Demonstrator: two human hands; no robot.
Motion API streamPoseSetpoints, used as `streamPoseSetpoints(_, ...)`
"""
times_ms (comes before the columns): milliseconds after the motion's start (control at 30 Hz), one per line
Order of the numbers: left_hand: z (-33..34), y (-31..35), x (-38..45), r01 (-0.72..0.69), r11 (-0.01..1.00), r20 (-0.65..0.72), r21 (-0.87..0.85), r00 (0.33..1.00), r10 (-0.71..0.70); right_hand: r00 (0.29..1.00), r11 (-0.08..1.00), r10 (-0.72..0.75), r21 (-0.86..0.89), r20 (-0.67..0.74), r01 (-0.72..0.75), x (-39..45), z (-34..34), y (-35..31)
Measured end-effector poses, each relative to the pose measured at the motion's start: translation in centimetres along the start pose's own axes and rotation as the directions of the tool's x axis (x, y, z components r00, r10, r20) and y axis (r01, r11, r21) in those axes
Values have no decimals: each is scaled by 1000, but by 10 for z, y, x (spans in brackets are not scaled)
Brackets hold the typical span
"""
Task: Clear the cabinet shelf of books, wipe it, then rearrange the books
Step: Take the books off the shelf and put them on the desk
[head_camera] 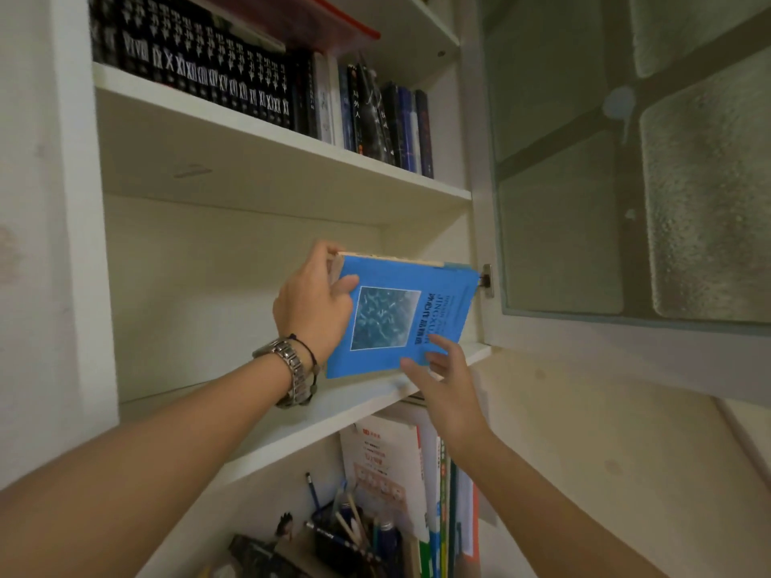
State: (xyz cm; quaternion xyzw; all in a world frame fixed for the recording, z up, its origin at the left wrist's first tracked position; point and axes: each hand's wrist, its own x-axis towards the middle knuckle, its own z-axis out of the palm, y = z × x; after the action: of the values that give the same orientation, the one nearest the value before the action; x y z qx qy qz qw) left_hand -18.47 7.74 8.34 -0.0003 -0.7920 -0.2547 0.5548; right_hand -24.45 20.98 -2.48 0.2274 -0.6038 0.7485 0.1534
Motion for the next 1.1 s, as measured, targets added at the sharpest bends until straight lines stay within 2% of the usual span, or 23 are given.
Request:
streamPoseSetpoints(133,-7,18,-17,58,977,-23,-207,998,-64,993,995,-10,96,-116,22,-18,-1,-28)
streamPoseSetpoints(200,-10,23,-28,123,932,-20,-342,990,-138,981,996,20,87,-191,-3,-29,-4,-35)
streamPoseSetpoints(300,-19,29,-56,235,761,52,-604,965,-256,977,965,-10,254,-215,66,-45,-11,-39)
streamPoseSetpoints(433,-34,34,-103,315,570,189,-759,944,-270,971,934,-66,329,-232,142,-69,-27,-43)
streamPoseSetpoints(533,-41,28,-131,345,513,282,-786,938,-199,960,944,-65,296,-273,148,-82,-39,-37)
streamPoseSetpoints(700,-44,16,-151,391,611,418,-688,902,-106,967,974,-22,213,-253,78,-113,-60,-28)
streamPoseSetpoints(933,-37,17,-183,451,653,567,-608,823,-41,982,1000,-17,1,-188,18,-172,-89,-11)
streamPoseSetpoints(1000,-31,18,-206,481,639,586,-600,808,-58,983,999,-2,-48,-182,-7,-190,-101,-6)
streamPoseSetpoints(1100,-18,21,-246,569,553,643,-608,762,-77,975,991,41,-117,-217,-67,-219,-124,1)
